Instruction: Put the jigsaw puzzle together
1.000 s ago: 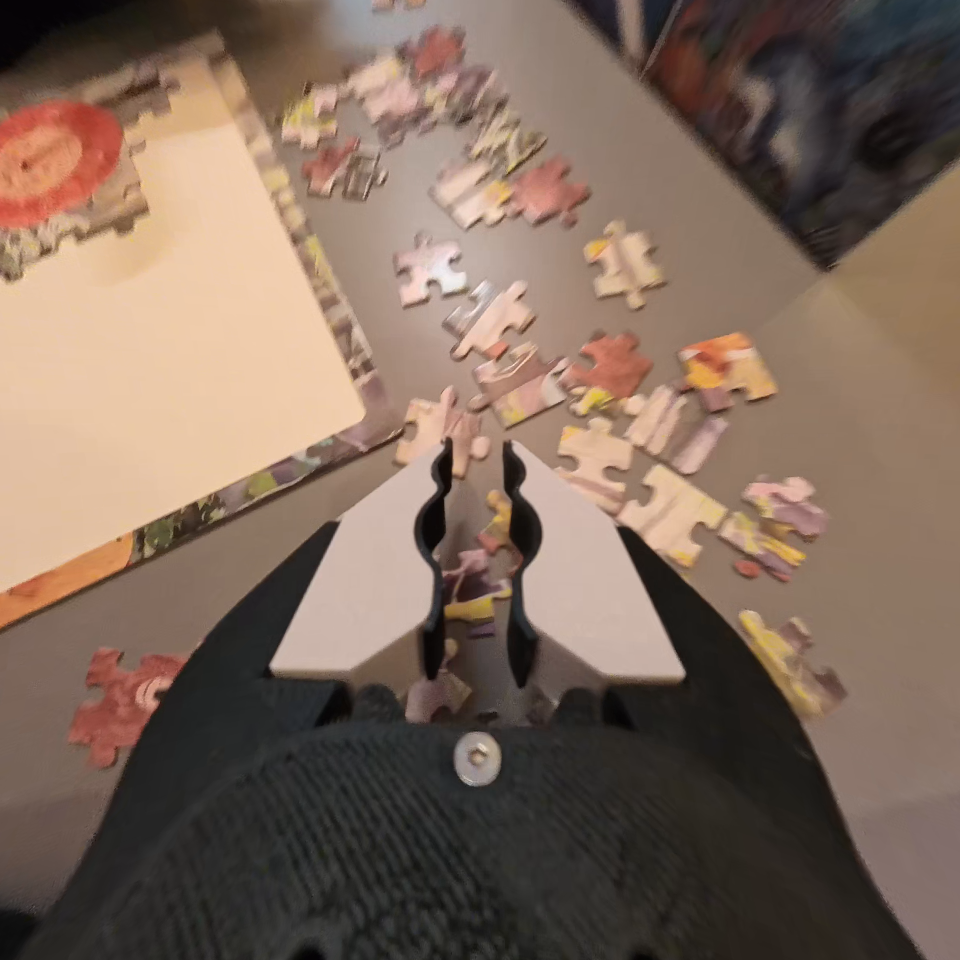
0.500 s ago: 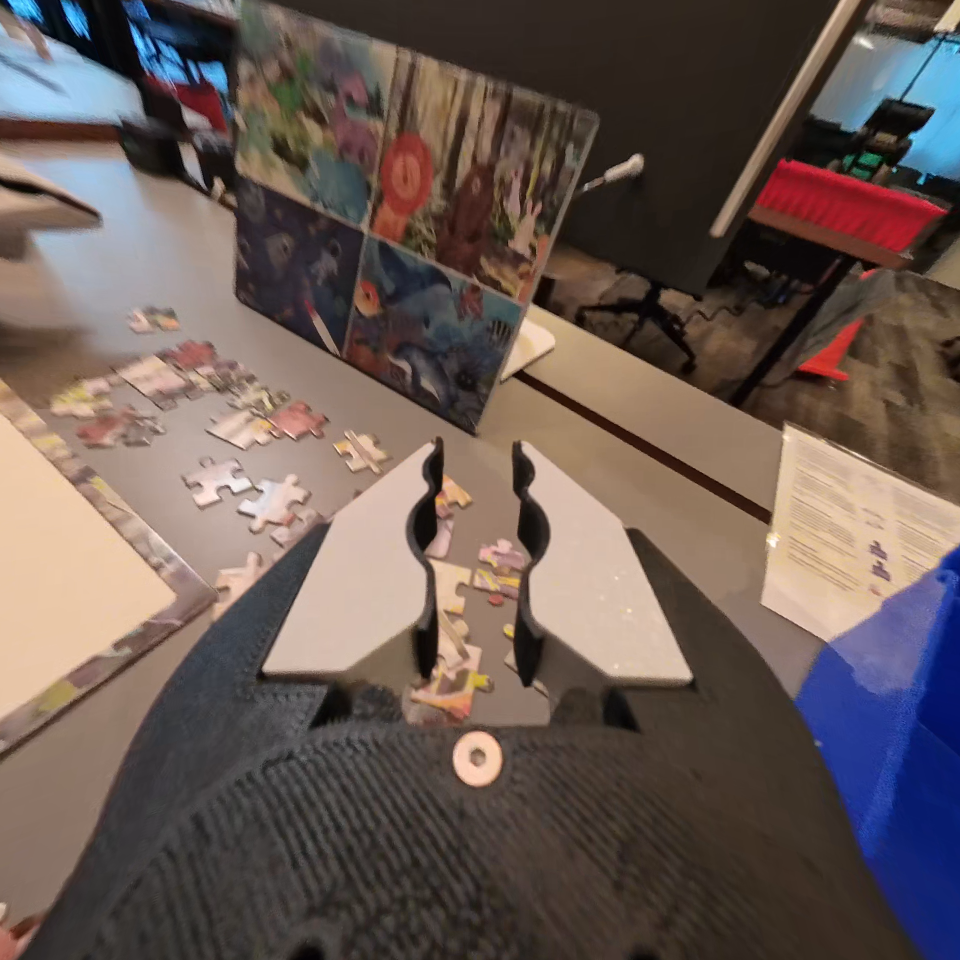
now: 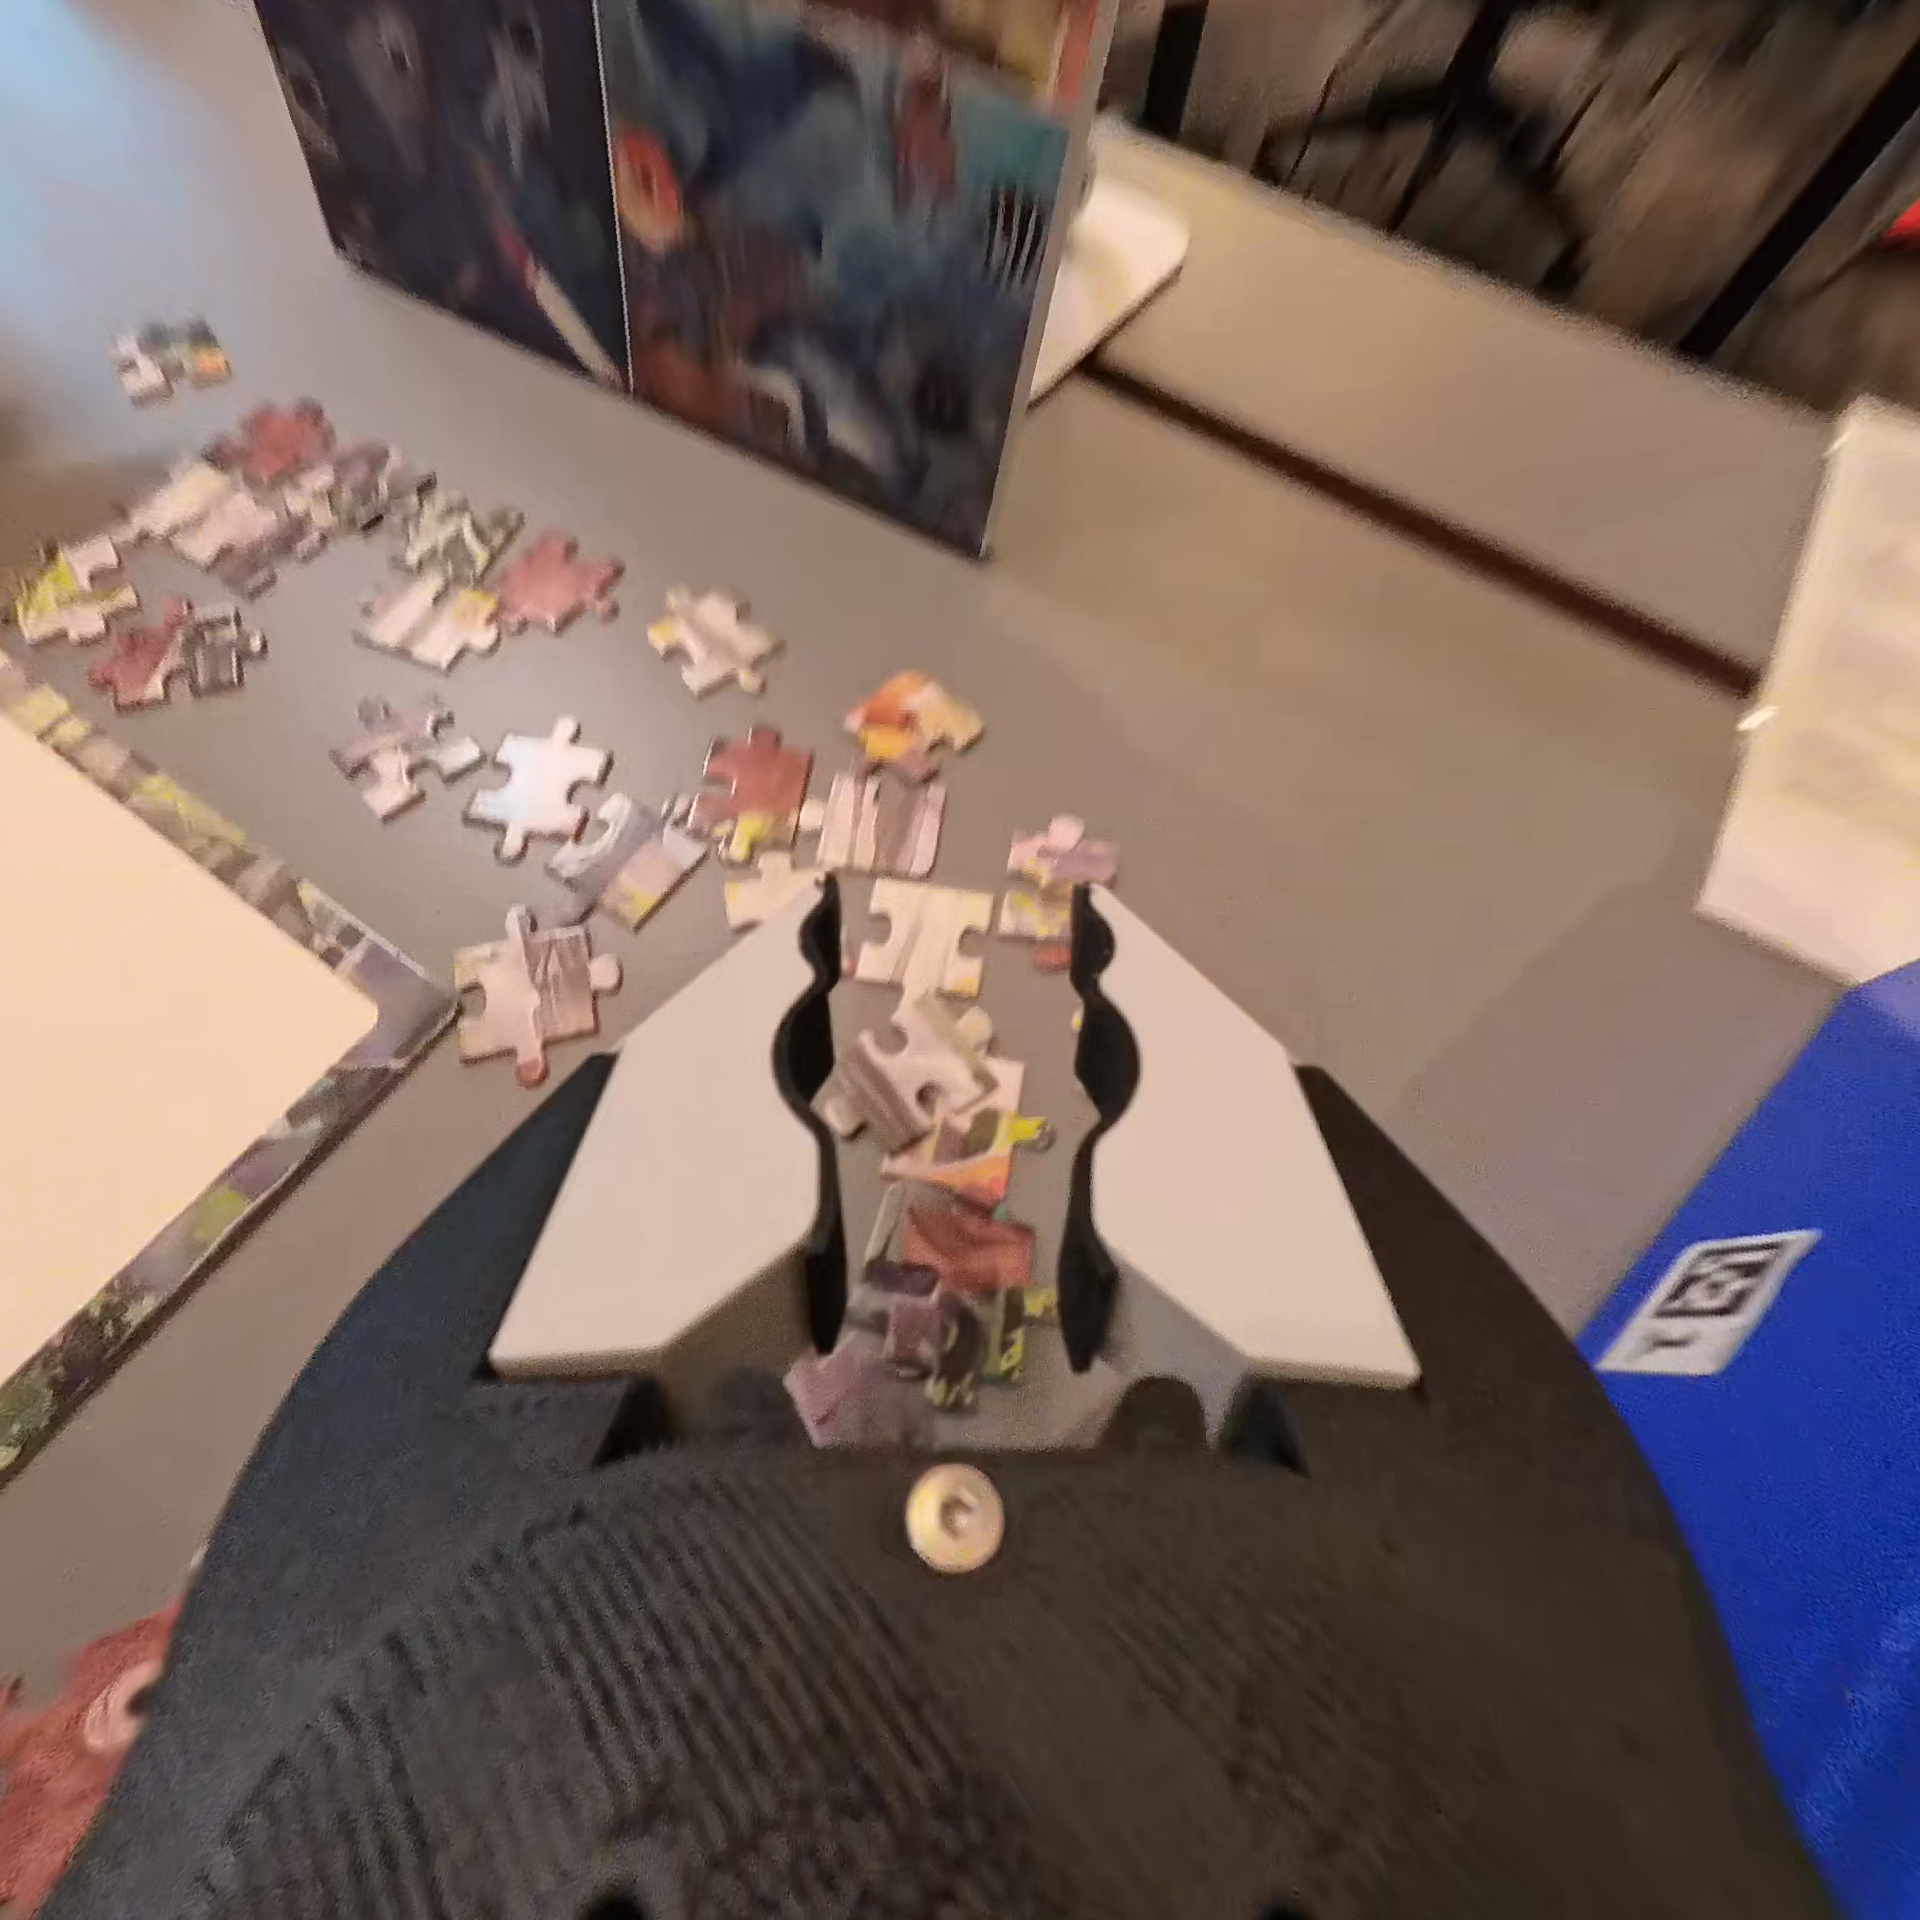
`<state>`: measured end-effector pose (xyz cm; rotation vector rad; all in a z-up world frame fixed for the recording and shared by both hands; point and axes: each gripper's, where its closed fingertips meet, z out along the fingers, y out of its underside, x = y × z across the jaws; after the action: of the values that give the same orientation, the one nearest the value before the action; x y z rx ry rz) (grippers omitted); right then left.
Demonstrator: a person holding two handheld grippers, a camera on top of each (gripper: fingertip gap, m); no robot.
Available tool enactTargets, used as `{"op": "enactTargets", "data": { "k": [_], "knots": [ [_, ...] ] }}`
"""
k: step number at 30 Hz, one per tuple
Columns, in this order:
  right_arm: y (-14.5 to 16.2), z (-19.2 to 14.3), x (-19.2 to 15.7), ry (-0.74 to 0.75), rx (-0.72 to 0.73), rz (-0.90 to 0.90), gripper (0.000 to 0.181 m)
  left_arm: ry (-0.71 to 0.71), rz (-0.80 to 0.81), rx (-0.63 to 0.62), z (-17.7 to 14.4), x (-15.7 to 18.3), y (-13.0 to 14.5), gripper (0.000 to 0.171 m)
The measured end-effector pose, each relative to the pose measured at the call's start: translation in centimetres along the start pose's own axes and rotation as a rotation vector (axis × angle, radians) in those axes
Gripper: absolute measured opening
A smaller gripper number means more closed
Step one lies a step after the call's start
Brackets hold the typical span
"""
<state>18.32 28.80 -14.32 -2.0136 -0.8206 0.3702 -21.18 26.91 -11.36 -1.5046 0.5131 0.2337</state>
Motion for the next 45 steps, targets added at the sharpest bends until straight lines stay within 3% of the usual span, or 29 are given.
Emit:
{"op": "enactTargets", "data": {
  "k": [8, 19, 24, 31, 34, 39, 42, 45],
  "knots": [
    [6.2, 2.5, -1.1, -0.116, -0.265, 0.096, 0.056, 0.039, -0.067, -0.016, 0.0, 0.4, 0.0, 0.002],
    [6.6, 2.6, -1.4, -0.121, -0.279, 0.007, 0.039, 0.062, -0.096, -0.028, 0.1, 0.7, 0.0, 0.003],
    [5.5, 2.6, -1.0, -0.107, -0.22, 0.025, 0.038, 0.06, -0.105, -0.025, 0.1, 0.6, 0.0, 0.003],
    [-0.7, 3.7, 2.5, -0.001, 0.034, 0.188, 0.038, 0.056, -0.11, -0.023, 0.1, 0.6, -0.1, 0.003],
    [-1.6, 6.2, 3.2, -0.015, -0.007, 0.226, 0.038, 0.058, -0.111, -0.023, 0.1, 0.6, -0.1, 0.003],
    [0.1, 9.8, 3.8, 0.006, -0.159, 0.204, 0.039, 0.076, -0.158, -0.028, 0.0, 0.4, 0.0, 0.0],
    [0.7, 10.0, 3.8, 0.014, -0.169, 0.185, 0.041, 0.085, -0.188, -0.036, 0.0, 0.3, 0.1, 0.0],
    [-1.3, 8.6, 4.5, 0.06, -0.062, 0.153, 0.04, 0.036, -0.192, -0.067, 0.2, -0.5, 0.7, 0.0]
  ]
}}
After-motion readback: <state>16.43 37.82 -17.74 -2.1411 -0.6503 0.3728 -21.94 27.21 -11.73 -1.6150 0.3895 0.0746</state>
